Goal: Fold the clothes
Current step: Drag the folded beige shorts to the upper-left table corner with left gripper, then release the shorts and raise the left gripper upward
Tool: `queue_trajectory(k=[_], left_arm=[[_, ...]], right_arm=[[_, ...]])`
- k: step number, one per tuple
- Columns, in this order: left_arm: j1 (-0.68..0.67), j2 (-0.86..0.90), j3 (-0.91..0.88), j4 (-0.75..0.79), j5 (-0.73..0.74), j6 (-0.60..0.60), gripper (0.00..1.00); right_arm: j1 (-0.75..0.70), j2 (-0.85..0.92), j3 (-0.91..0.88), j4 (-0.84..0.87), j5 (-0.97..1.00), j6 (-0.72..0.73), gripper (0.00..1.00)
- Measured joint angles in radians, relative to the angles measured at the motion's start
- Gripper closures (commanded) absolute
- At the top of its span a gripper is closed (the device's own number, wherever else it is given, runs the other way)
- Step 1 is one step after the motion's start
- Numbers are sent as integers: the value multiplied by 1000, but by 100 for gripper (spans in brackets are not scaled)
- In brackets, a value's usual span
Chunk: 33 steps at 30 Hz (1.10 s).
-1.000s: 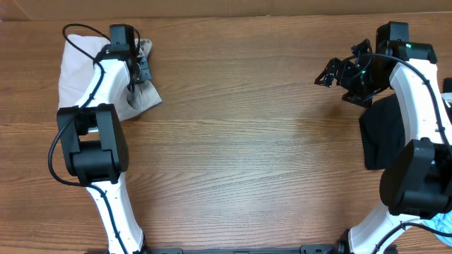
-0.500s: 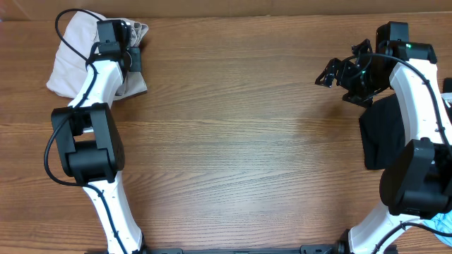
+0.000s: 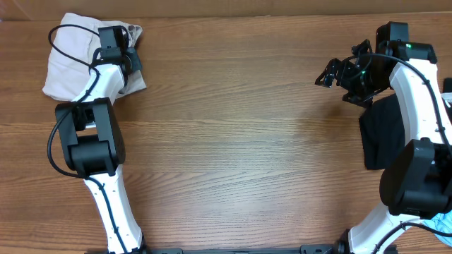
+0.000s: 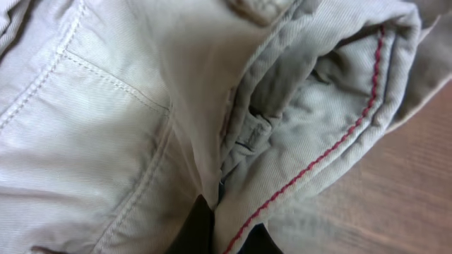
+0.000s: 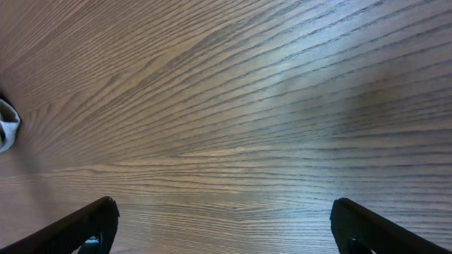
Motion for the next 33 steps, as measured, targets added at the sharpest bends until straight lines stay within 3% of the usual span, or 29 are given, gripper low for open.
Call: queue_trajectory(k=[7, 8, 9, 10, 11, 12, 13, 23, 33], left_arm=[[5, 6, 0, 37, -3, -74, 96], [5, 6, 0, 38, -3, -78, 89], [5, 6, 0, 38, -3, -79, 75], [5, 6, 0, 39, -3, -82, 54], [5, 6, 0, 42, -1, -92, 25], [5, 7, 0, 45, 3, -93, 5], [5, 7, 0, 46, 5, -94, 0], [6, -63, 7, -48, 9, -10, 0], [7, -412, 16, -91, 52, 56, 0]], right_arm=[[0, 0, 0, -2, 0, 0, 1], [0, 0, 0, -1, 0, 0, 1], [0, 0, 0, -1, 0, 0, 1], [0, 0, 0, -2, 0, 0, 1], [0, 0, 0, -2, 0, 0, 1], [0, 0, 0, -1, 0, 0, 1], [0, 0, 0, -2, 0, 0, 1], [0, 0, 0, -2, 0, 0, 0], [0, 0, 0, -2, 0, 0, 0]])
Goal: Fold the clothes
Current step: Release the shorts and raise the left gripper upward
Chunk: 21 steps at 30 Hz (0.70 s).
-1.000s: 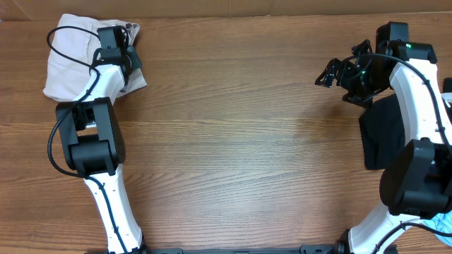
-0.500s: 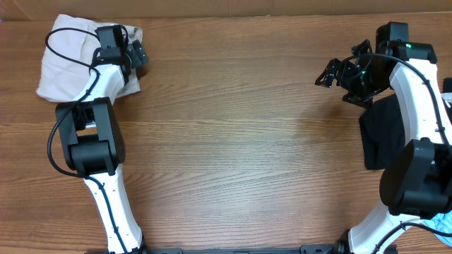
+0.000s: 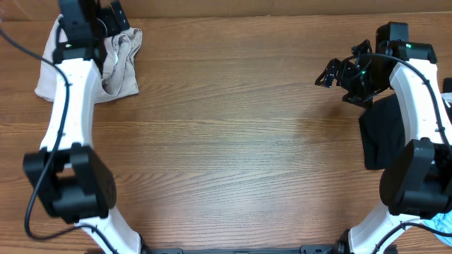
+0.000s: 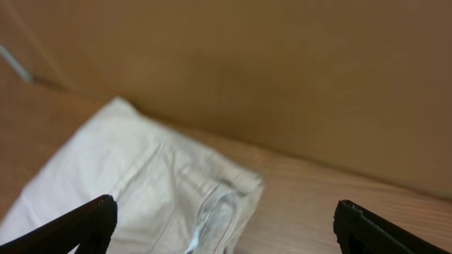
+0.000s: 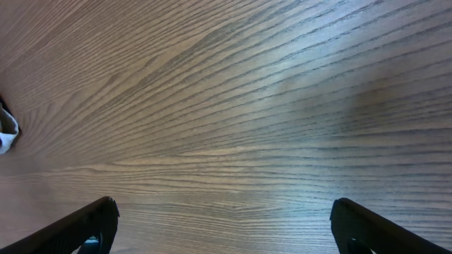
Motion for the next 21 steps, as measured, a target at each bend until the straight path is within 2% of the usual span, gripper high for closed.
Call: queue_trajectory(k=[4, 12, 17, 21], left_arm=[[0, -31, 16, -39, 106, 82, 0], [-12, 74, 8, -206, 322, 229, 0], [-50, 23, 8, -259, 356, 248, 0], [-74, -50, 8, -266, 375, 252, 0]], right_arm=[[0, 0, 0, 0, 0, 0, 0], [0, 0, 3, -12, 14, 0, 0], [0, -3, 82, -114, 64, -2, 0], [0, -29, 207, -271, 103, -24, 0]])
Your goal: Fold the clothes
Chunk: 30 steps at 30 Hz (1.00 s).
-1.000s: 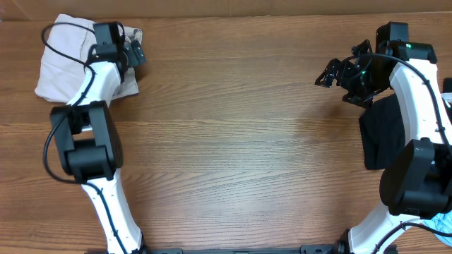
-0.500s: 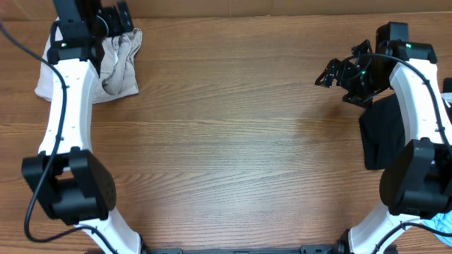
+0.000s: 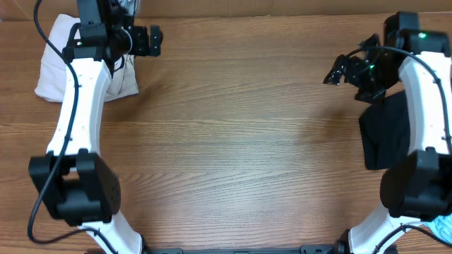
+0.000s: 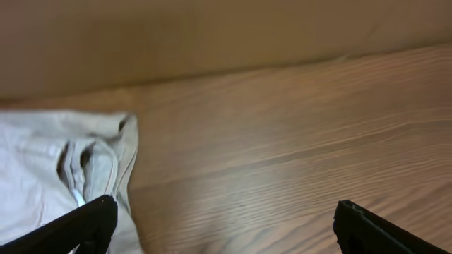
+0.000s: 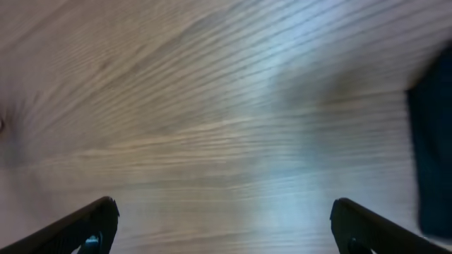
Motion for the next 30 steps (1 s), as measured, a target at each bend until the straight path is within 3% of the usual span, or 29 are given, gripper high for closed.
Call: queue_trajectory(k=[6, 13, 30], left_arm=[[1, -26, 0, -3, 6, 0, 0], [2, -25, 0, -10, 6, 0, 0], [2, -25, 0, -10, 6, 0, 0]], right_arm=[[0, -135, 165, -176, 56, -15, 0], [0, -314, 195, -227, 64, -18, 0], [0, -339, 195, -217, 78, -32, 0]])
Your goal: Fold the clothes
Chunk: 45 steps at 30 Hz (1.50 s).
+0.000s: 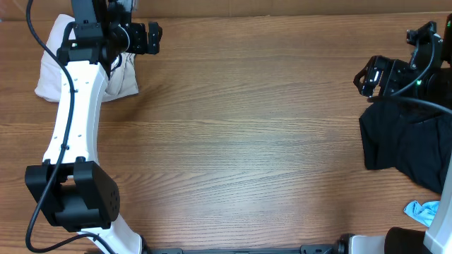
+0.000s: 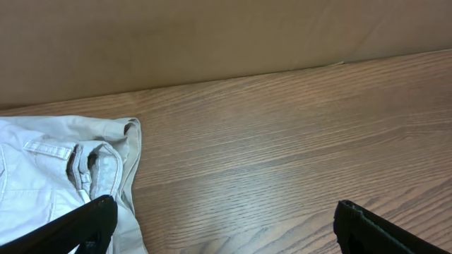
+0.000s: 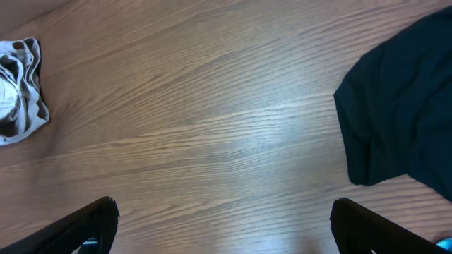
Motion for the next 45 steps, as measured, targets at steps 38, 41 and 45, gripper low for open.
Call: queue_trajectory(k=[38, 41, 45], left_arm=[[0, 0, 0, 0, 7, 0, 0], [0, 0, 0, 0, 7, 0, 0], [0, 0, 0, 0, 7, 0, 0]], right_arm=[[236, -1120, -1573, 1371, 49, -26, 0], [234, -1202, -1696, 1419, 49, -22, 0], [232, -1283, -1819, 1486, 49, -21, 0]])
